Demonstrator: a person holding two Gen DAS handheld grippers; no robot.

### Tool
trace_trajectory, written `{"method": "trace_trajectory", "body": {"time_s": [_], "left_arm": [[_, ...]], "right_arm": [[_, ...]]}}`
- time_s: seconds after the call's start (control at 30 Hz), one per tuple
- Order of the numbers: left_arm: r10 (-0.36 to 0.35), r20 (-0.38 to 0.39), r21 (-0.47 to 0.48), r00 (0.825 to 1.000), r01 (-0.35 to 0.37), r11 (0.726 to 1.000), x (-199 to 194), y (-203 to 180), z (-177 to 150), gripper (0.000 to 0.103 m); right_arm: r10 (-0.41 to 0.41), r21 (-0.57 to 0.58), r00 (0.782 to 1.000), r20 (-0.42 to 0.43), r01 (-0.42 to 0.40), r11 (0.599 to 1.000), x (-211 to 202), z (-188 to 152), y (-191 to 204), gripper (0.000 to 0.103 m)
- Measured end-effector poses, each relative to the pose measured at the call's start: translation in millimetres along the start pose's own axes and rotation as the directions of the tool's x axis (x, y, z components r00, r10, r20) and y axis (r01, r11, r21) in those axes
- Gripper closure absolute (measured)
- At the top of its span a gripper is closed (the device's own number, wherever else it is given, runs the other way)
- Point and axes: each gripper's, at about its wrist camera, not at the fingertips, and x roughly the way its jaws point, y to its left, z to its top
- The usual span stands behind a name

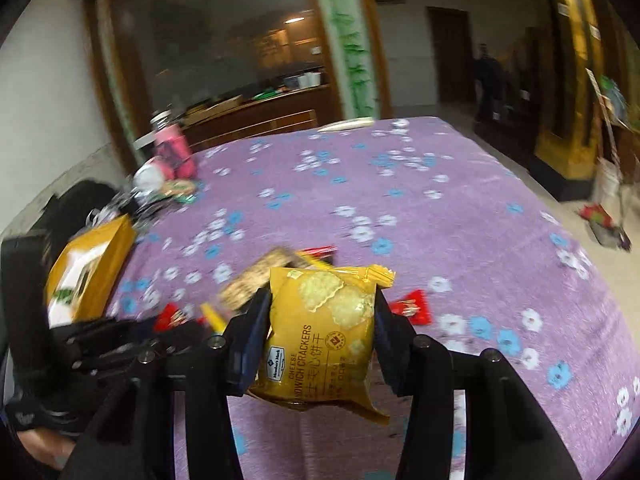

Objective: Organize snacks
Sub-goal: 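Grasp the yellow sandwich-crackers bag with the right gripper while the left grasps the red candy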

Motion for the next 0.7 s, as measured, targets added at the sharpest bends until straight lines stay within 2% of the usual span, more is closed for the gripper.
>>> {"method": "trace_trajectory", "body": {"time_s": [0.2, 0.4, 0.57, 0.7], "left_arm": [[0.008, 0.007, -0.016, 1.0, -0.008, 1.0, 0, 2, -1, 0.082], [0.063, 0.1, -0.045, 0.993, -0.059, 0.997, -20, 3, 0, 0.082], [0.087, 0.129, -0.045, 0.988, -0.081, 0.996, -26, 1, -2, 0.082], [0.077, 0.13, -0.049, 0.989, -0.071, 0.996, -25, 4, -1, 0.082]], "right_arm": [[0.016, 0.025, 1.0, -0.023, -0.015, 1.0, 5, 0, -4, 0.056], [0.039, 0.02, 0.999, 0.002, -0.039, 0.999, 1, 0, -4, 0.056], [0.007, 0.008, 1.0, 0.028, -0.007, 1.0, 0, 1, -4, 0.056], [-0.024, 0.009, 0.999, 0.048, 0.023, 1.0, -1, 3, -5, 0.056]]}}
